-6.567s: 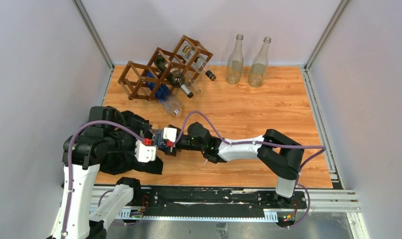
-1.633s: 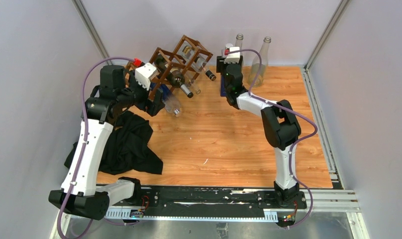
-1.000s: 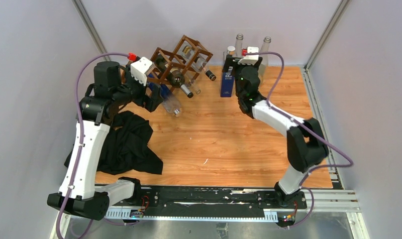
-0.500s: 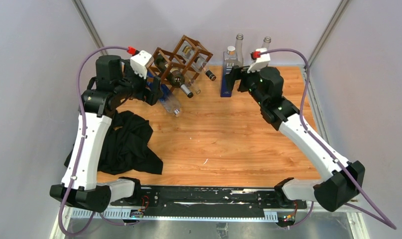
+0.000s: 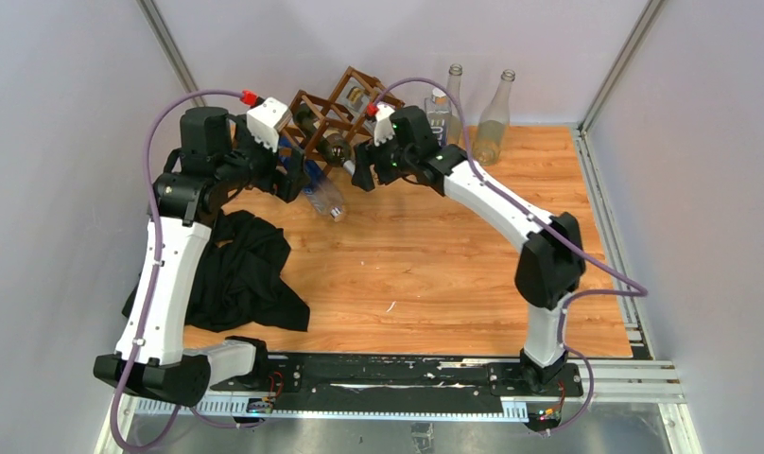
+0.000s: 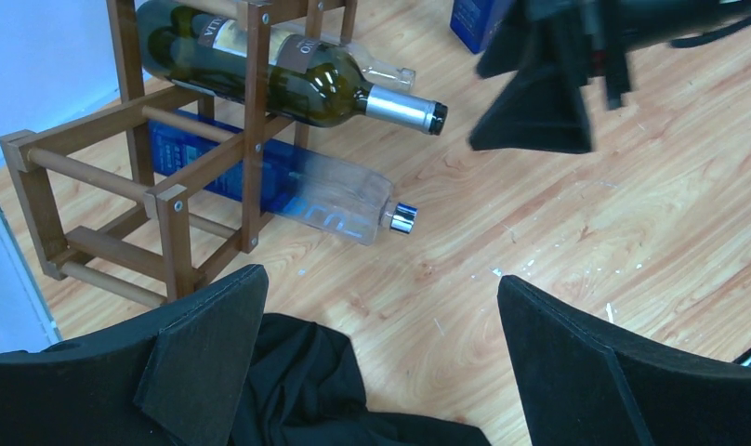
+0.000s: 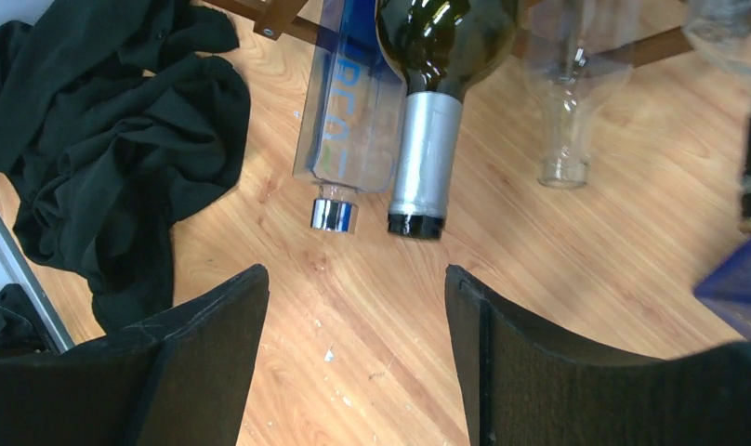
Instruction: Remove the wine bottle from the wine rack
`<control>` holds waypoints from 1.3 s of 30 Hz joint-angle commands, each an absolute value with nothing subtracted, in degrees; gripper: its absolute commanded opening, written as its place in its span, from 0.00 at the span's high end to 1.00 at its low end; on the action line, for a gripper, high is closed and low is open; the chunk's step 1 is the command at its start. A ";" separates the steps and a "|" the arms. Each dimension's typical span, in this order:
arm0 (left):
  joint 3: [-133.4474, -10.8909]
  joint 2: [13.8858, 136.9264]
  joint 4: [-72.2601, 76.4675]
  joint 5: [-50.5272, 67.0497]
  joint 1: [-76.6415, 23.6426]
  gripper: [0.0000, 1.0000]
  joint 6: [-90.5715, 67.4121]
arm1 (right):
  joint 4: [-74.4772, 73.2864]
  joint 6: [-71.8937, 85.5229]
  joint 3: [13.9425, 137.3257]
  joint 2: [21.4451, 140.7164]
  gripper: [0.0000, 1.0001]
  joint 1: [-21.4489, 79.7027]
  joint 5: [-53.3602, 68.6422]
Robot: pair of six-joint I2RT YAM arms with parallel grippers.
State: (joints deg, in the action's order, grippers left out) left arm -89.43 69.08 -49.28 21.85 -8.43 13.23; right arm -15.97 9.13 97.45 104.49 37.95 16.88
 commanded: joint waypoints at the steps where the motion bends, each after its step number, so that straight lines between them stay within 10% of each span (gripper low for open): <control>1: -88.56 67.04 -48.71 22.99 -8.24 0.00 13.83 | -22.21 6.87 107.39 111.64 0.27 38.18 20.72; 23: -87.72 65.56 -48.78 24.42 -8.26 0.00 13.97 | -27.52 5.83 130.64 134.69 0.33 37.86 21.76; 39: -86.90 64.25 -48.78 24.44 -8.26 0.00 15.10 | -20.84 14.07 132.88 138.00 0.72 38.42 25.93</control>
